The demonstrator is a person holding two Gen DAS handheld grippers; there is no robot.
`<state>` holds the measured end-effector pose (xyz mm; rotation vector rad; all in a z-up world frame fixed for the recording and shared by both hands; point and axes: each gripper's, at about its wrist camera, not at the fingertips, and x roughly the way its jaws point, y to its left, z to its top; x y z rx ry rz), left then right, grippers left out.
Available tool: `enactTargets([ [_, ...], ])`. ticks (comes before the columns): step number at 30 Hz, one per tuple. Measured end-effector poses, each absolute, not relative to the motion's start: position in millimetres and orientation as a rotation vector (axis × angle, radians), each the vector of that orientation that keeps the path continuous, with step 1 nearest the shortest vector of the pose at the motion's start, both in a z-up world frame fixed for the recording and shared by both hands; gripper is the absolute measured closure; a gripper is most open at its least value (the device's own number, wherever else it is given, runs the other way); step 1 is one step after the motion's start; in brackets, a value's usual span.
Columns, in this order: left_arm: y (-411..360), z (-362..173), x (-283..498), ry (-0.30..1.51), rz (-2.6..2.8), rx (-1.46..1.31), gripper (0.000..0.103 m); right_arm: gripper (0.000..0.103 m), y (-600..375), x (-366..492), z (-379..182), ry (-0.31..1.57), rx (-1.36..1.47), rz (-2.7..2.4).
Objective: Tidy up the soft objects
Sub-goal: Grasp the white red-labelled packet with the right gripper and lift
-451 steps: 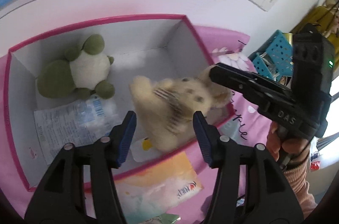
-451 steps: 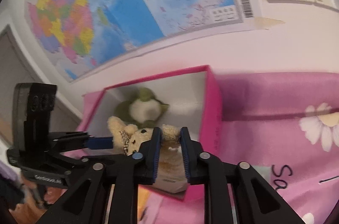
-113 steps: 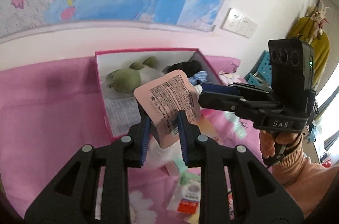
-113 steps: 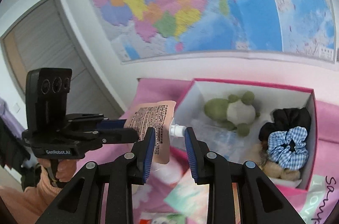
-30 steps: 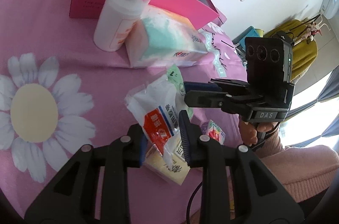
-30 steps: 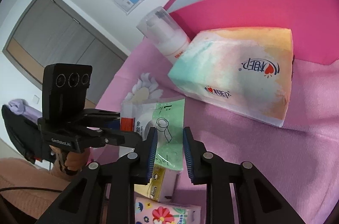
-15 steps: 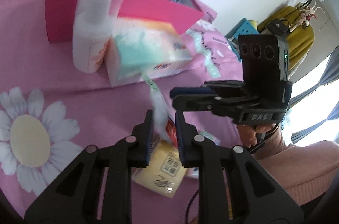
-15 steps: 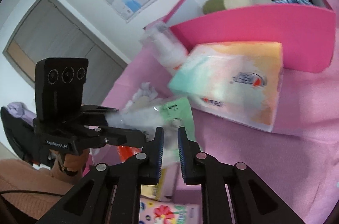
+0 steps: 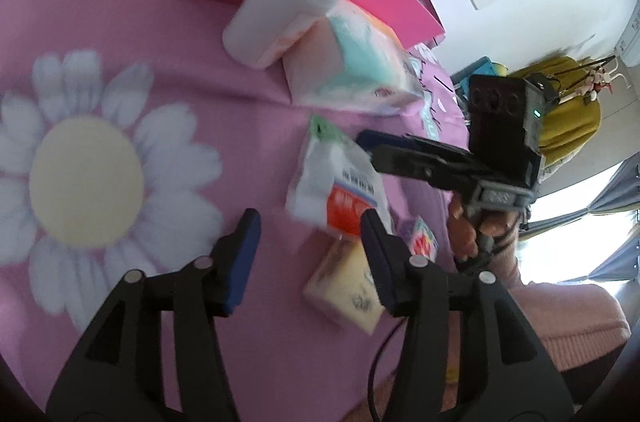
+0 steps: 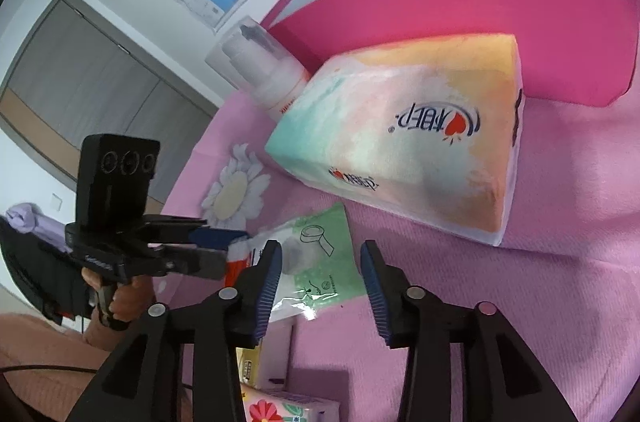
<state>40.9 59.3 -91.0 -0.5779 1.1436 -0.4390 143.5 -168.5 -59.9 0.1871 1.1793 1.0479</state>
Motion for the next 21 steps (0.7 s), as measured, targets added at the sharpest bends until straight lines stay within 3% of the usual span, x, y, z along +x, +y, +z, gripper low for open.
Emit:
enactTargets([
  [6, 46, -88, 37, 1.129, -0.468, -0.552, 0.048, 0.056, -164, 147, -63, 1.215, 0.223, 1.097],
  [8, 43, -85, 42, 1.114, -0.463, -0.542, 0.072, 0.056, -160, 148, -63, 1.225, 0.234, 1.102],
  [9, 40, -84, 43, 1.115, -0.445, -0.522, 0.074, 0.055, -159, 147, -64, 1.236, 0.240, 1.115],
  [21, 55, -93, 55, 1.129, -0.378, -0.510, 0.079, 0.057, -155, 142, -63, 1.231, 0.221, 1.114],
])
